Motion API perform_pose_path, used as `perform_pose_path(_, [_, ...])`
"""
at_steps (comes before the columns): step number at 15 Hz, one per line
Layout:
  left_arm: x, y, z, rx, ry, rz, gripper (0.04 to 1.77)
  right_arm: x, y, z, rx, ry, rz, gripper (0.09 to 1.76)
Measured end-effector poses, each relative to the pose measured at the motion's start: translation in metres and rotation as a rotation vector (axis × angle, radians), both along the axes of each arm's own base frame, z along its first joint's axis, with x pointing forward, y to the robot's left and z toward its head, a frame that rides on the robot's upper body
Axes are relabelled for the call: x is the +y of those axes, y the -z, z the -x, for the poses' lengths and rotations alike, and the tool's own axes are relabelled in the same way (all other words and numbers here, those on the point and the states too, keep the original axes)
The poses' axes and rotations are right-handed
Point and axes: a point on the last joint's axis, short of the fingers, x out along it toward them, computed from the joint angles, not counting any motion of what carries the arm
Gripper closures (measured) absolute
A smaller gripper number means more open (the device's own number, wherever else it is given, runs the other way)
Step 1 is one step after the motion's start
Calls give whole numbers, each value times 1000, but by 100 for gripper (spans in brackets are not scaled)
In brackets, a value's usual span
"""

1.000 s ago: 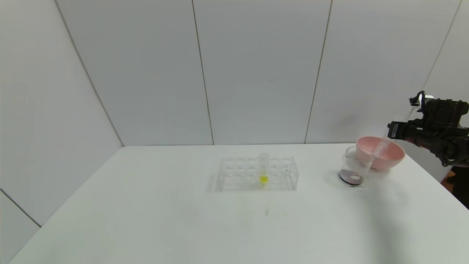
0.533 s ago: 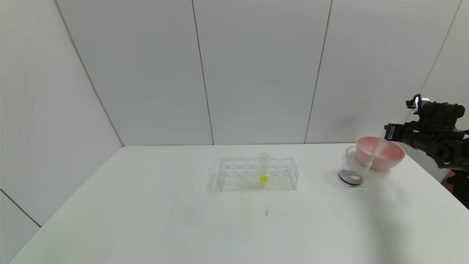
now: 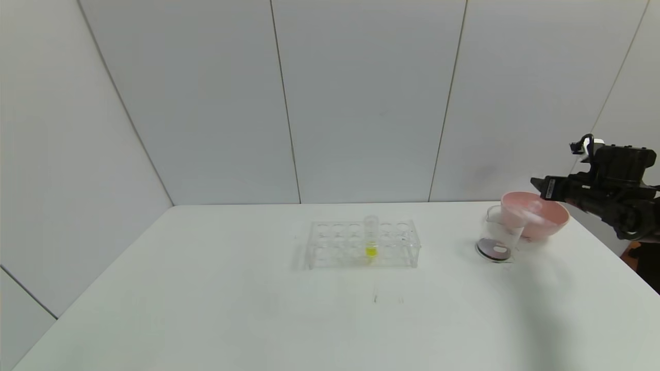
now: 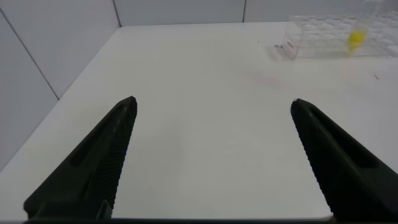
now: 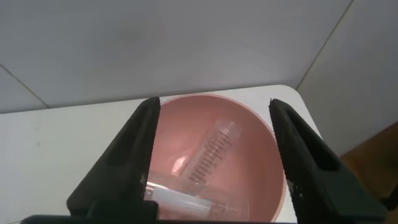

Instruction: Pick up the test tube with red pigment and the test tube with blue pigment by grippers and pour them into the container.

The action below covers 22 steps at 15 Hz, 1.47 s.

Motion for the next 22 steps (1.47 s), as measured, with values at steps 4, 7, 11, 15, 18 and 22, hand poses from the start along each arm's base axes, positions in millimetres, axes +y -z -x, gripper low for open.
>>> perform_pose_path(4, [0, 0, 0, 0, 0, 0, 5, 9, -2, 0, -3, -17, -4, 41])
perform_pose_path(7, [0, 0, 0, 0, 0, 0, 5, 36, -7, 4, -3, -72, -8, 32])
perform_pose_path(11, [0, 0, 0, 0, 0, 0, 5, 84, -31, 32, -27, -175, -31, 25])
perform_pose_path(15, [0, 0, 0, 0, 0, 0, 5, 114, -69, 89, -89, -265, -35, 20])
perform_pose_path(18, [0, 0, 0, 0, 0, 0, 5, 126, -102, 152, -178, -327, -34, 18])
perform_pose_path(22, [0, 0, 0, 0, 0, 0, 5, 123, -131, 244, -331, -366, -18, 17])
